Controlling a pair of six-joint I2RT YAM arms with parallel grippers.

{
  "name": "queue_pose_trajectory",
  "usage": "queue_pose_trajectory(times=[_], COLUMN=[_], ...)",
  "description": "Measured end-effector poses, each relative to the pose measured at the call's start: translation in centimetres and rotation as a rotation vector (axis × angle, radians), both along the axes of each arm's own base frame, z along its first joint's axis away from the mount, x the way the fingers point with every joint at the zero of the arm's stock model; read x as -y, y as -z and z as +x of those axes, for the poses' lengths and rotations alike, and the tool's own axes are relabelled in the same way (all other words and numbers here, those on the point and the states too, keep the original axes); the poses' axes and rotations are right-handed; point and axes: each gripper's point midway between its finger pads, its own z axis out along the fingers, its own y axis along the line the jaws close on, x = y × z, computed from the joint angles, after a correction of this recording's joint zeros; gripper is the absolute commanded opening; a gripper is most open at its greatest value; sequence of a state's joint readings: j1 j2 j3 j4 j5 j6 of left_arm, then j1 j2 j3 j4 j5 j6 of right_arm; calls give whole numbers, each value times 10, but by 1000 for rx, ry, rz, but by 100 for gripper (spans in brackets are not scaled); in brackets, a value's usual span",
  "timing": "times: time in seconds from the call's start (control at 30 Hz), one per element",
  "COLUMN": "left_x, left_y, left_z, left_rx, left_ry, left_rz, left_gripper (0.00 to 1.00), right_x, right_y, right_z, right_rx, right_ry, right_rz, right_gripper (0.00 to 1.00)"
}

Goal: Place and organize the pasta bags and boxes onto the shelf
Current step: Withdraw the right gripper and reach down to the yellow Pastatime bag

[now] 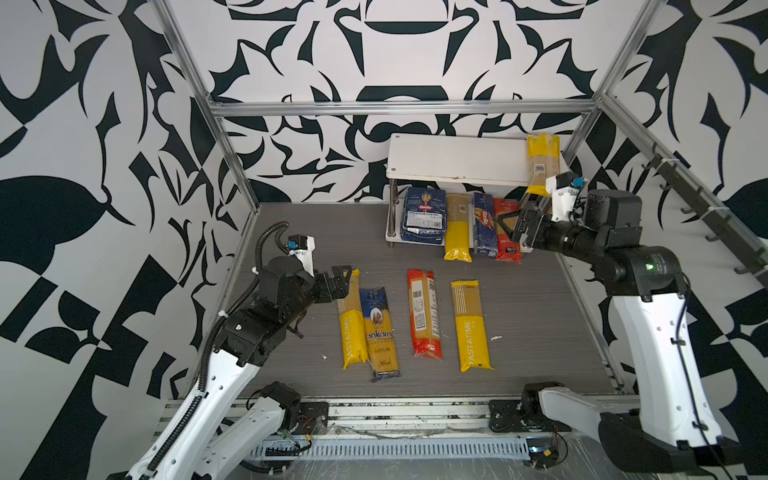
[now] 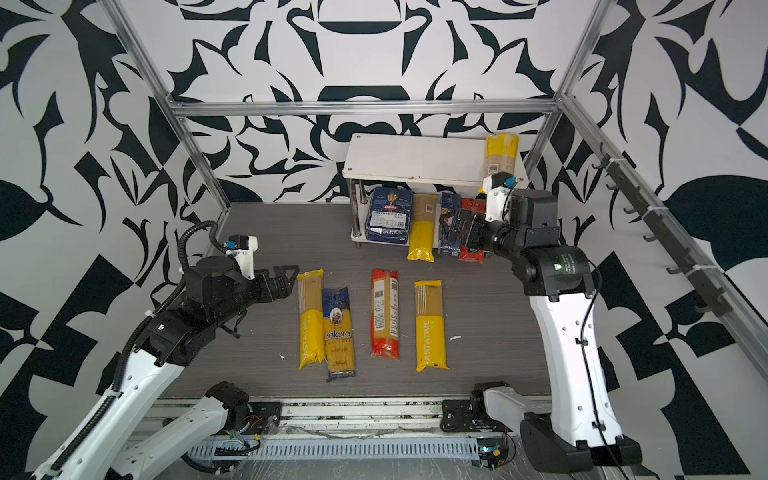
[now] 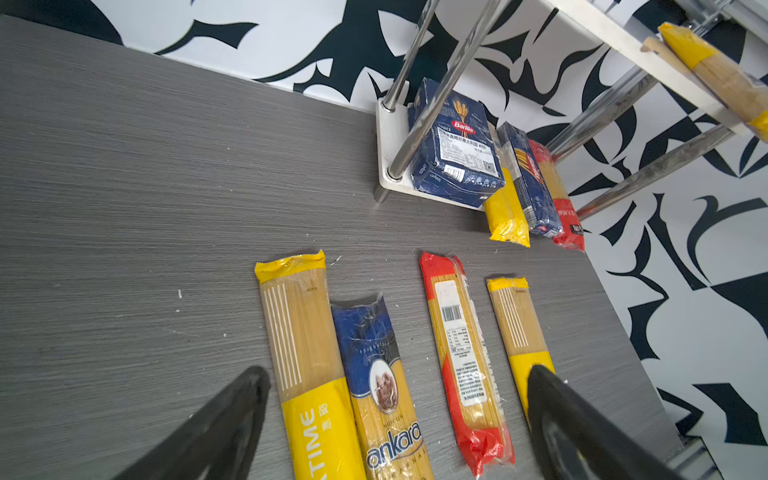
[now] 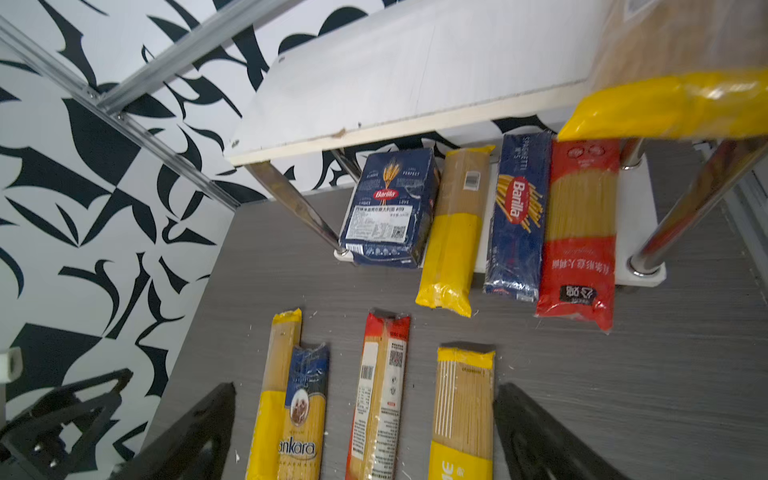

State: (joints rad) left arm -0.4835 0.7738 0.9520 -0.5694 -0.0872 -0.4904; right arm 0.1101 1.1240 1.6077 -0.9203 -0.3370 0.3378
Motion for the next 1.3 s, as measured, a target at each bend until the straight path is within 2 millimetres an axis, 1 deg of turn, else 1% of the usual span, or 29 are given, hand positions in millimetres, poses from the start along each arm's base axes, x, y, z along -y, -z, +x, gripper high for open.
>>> queue_pose_trajectory(times=[0.27,0.43,0.53,0.63,0.73,0.8,0.9,1.03,1.23,1.3], left_x=[-9,-12,-13,-13,-11,-9,-5,0,9,13], left_y=[18,29,34,40,43,49,61,74,88,95], left_z=[-14,-19,-20,-19,-16,-13,-10,-5,9,15], left_rx=[-47,-71,-82,-98,-109,-117,-135,-161,-186,-205], left_ry=[-24,-38,-47,-52,-55,-53,-46,-35,-27,-24], left_rz=[-12,-17,-19,-19,-20,-20,-17,-10,-4,4], left_gripper=[99,99,99,99,99,99,99,99,99,99], right_x=[-28,-33,-36,-40,-44,-44,-41,-35,-32,-32], right_y=[65,97,121,158,199,226,256,279,299,307], right_z=[-29,-47,-55,-62,-71,-78,-86,-87,-78,-76], right_rx=[-117,-162,-193,-265,-351,-408,-472,-510,-542,-561], right_ry=[-98,-124,-135,-145,-149,-142,-121,-94,-62,-54], right_rz=[-14,-21,-17,-33,-61,-90,-153,-212,-251,-261], right_gripper=[100,99,100,100,99,98,98,98,98,98])
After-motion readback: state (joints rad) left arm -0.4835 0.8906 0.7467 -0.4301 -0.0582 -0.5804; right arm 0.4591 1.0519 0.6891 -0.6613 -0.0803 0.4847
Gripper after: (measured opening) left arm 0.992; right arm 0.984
